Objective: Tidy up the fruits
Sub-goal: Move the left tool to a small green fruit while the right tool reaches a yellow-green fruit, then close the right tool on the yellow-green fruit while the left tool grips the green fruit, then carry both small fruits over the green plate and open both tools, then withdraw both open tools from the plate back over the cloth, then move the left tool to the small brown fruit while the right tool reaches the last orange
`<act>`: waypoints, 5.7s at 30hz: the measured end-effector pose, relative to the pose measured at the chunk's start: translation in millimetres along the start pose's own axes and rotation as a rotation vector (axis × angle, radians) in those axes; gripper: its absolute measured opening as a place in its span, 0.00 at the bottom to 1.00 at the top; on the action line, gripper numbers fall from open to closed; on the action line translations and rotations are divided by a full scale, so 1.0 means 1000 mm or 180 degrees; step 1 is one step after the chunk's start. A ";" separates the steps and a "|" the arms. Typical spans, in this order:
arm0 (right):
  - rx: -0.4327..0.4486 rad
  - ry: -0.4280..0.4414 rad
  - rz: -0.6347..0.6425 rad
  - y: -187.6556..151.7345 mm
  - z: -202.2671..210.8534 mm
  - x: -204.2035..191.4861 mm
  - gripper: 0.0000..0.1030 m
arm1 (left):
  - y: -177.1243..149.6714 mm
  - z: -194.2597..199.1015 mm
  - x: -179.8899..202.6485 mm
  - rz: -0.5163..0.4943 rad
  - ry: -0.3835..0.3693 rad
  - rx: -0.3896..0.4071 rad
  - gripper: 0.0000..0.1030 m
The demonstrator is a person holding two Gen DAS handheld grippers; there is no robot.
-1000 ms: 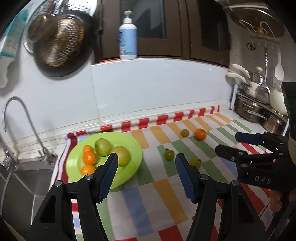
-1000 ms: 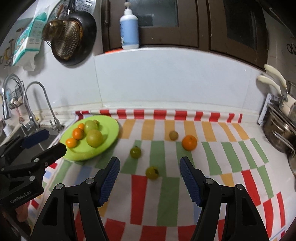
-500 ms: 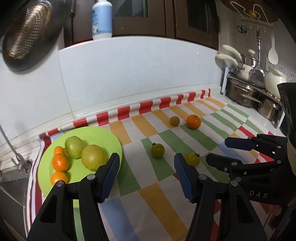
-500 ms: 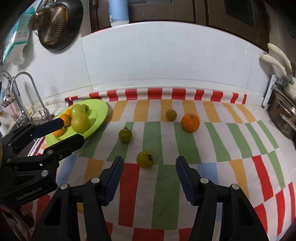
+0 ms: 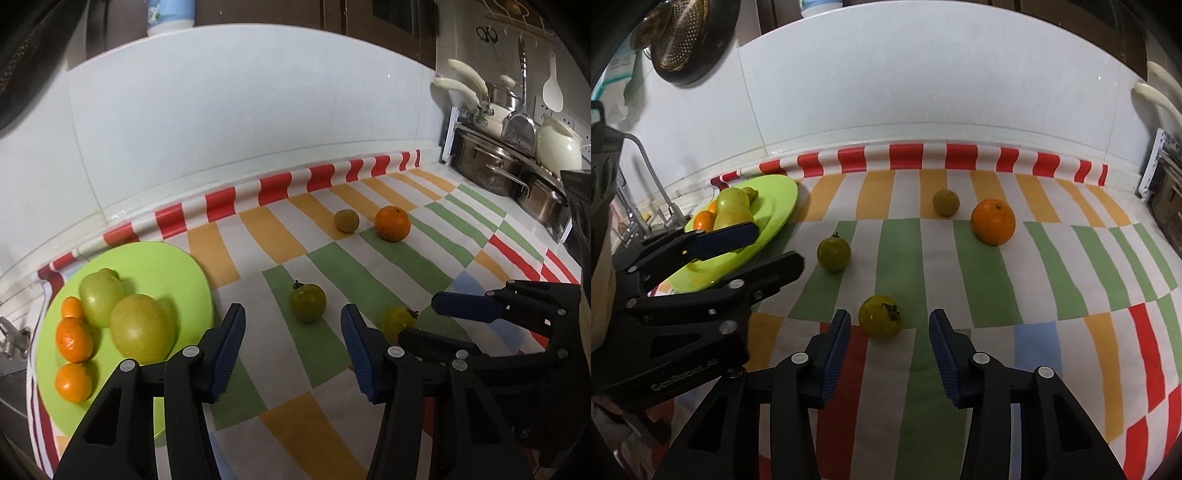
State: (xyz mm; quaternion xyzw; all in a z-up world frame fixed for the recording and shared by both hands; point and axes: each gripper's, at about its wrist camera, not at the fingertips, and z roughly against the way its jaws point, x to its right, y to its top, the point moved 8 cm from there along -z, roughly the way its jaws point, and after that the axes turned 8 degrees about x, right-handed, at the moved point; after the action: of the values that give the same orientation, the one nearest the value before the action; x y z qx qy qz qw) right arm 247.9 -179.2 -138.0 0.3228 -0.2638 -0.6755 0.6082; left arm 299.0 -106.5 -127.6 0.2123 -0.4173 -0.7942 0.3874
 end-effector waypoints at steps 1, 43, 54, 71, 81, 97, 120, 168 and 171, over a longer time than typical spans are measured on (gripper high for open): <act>-0.0013 0.0003 0.0000 -0.001 -0.002 0.000 0.41 | -0.001 -0.003 0.000 -0.0008 -0.0006 -0.0015 0.51; 0.0207 0.0114 -0.0139 0.017 0.024 0.002 0.29 | 0.006 0.025 0.004 0.0085 0.0013 -0.0090 0.28; 0.0363 0.0325 0.0012 0.030 0.050 -0.034 0.29 | 0.008 0.082 -0.016 0.0253 0.0247 0.0131 0.28; 0.0542 0.0703 0.0412 0.061 0.055 -0.093 0.29 | 0.014 0.128 -0.066 0.0482 0.0747 0.0349 0.28; 0.0415 0.0906 0.0635 0.073 0.017 -0.121 0.29 | 0.003 0.112 -0.103 0.0627 0.0952 0.0212 0.28; 0.0259 0.0994 0.0827 0.093 -0.059 -0.149 0.29 | -0.011 0.065 -0.132 0.0747 0.1026 0.0004 0.28; 0.0455 0.0921 0.0602 0.097 -0.035 -0.132 0.34 | -0.001 0.091 -0.132 0.0737 0.1132 0.0225 0.35; 0.0892 -0.0084 0.0088 0.073 0.104 0.035 0.37 | 0.082 0.094 0.036 0.0065 0.0190 0.0677 0.48; 0.0858 -0.0137 0.0093 0.076 0.094 0.045 0.39 | 0.084 0.073 0.039 0.0028 0.0133 0.0589 0.49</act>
State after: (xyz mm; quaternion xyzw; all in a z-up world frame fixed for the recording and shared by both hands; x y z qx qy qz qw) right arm 223.6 -236.2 -25.1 0.3831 -0.3698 -0.6318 0.5633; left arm 263.9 -130.3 -17.1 0.2619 -0.4818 -0.7459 0.3782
